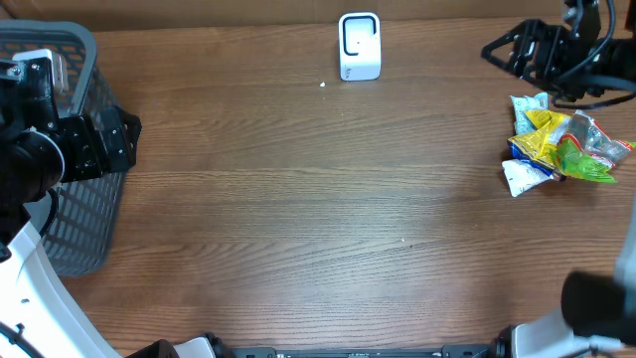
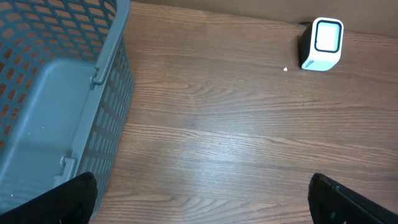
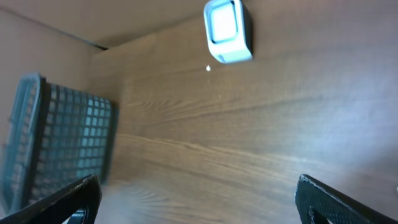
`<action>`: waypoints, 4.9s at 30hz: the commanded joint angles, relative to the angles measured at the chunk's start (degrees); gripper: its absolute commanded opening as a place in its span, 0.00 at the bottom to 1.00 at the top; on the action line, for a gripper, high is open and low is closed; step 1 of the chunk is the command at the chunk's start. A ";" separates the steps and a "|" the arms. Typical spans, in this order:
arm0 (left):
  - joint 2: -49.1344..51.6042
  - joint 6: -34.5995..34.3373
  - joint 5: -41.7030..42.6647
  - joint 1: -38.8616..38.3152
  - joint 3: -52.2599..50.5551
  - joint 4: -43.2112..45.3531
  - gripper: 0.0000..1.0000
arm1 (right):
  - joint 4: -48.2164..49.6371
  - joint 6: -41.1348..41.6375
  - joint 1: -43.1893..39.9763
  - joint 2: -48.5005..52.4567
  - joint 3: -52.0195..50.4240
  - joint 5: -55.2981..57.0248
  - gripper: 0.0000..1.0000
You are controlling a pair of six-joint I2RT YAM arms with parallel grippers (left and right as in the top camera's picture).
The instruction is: Scan the item barcode
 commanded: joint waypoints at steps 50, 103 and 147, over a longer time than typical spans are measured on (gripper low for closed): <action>0.09 0.83 0.76 0.48 -0.11 0.09 1.00 | 55.19 -9.66 15.93 -56.54 -64.78 32.70 1.00; 0.09 0.83 0.79 0.46 -0.11 0.09 1.00 | 78.49 -10.71 14.95 -98.75 -121.33 32.24 1.00; -35.85 -2.69 0.22 -11.63 -53.46 45.27 1.00 | 78.49 -10.71 14.95 -98.75 -121.33 32.24 1.00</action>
